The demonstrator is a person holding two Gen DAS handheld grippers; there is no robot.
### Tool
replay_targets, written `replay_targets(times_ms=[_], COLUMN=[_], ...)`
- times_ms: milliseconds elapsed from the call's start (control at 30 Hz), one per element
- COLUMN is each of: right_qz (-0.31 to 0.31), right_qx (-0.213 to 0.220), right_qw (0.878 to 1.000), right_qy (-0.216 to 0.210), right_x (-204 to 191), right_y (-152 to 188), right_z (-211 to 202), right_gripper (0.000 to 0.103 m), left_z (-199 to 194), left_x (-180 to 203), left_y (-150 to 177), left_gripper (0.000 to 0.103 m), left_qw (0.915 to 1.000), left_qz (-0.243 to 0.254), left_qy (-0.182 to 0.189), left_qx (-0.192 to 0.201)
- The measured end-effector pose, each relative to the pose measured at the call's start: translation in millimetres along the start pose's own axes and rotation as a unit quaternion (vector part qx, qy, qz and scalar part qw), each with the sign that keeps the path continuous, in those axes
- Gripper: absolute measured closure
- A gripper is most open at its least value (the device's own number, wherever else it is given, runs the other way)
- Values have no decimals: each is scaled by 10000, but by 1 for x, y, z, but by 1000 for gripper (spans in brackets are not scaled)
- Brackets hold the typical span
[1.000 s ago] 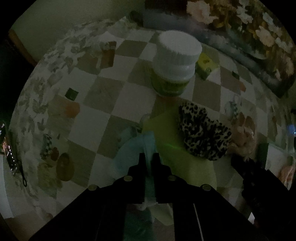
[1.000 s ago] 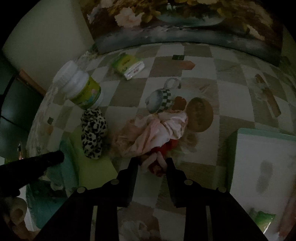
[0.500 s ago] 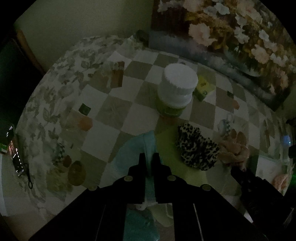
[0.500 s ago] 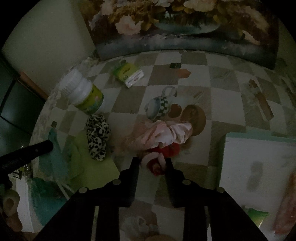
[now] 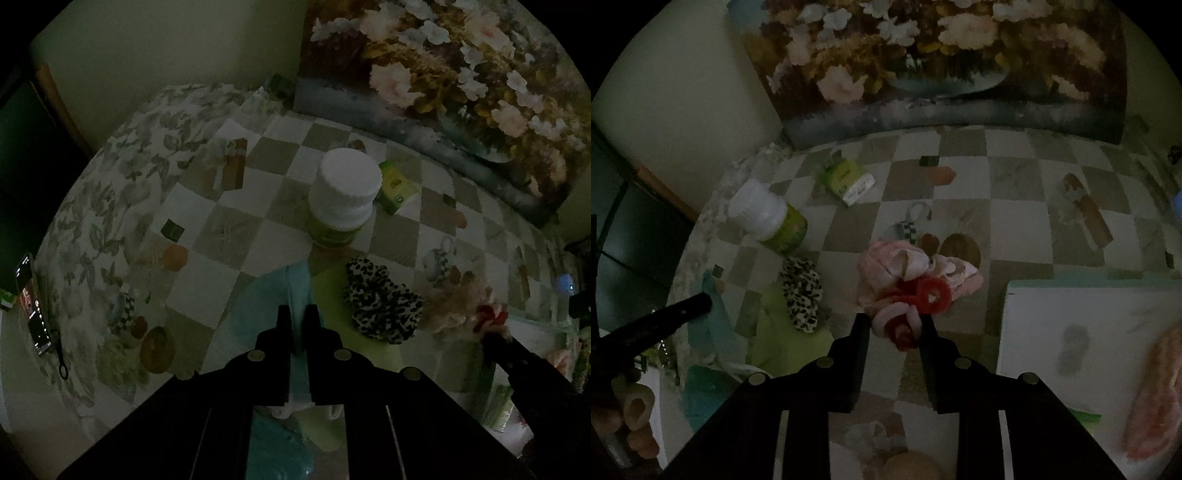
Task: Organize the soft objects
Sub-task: 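Carry the doll into the white tray with the right tool while the left tool carries the mask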
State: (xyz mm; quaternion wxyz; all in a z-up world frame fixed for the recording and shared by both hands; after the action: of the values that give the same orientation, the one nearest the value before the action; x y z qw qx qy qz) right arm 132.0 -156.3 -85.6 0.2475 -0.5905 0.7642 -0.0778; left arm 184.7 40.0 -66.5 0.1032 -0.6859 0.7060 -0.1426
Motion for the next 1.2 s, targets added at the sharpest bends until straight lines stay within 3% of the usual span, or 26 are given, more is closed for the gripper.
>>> replay_targets(times_ms=[433,700,1033,1200], right_qz=[2,132,413,729], right_qx=[358,663,1380,1628], right_qw=[9992,9977,9888,9796], right_qy=[-162,-13,386,920], right_x=[-13,-4,34,76], right_y=[-16,-26,-39,-32], right_z=[-41,-73,-139,-167], right_gripper=[74,74,74,74], left_z=[-15,-50,-100,-114], left_x=[4,21,82,120], left_y=[-5,-12,-8,0], left_gripper=[96,96,96,96], left_qw=[9998,9980,9891,9834], left_qz=[8,179,632,885], left_qy=[89,124,736,1040], left_qx=[167,601,1108,1196])
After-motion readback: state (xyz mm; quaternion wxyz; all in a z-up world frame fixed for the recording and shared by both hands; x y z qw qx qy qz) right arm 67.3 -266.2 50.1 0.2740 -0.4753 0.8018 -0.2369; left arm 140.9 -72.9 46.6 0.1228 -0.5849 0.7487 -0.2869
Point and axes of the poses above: each gripper's, at about its wrist camera, not at the fingertips, and z roughly the way its jaws point, x to its right, y to its underside, the point moved 8 cm from there along z, roughly the way its jaws point, and after that the axes turned 2 degrees about -z, right-handed, at the moved point
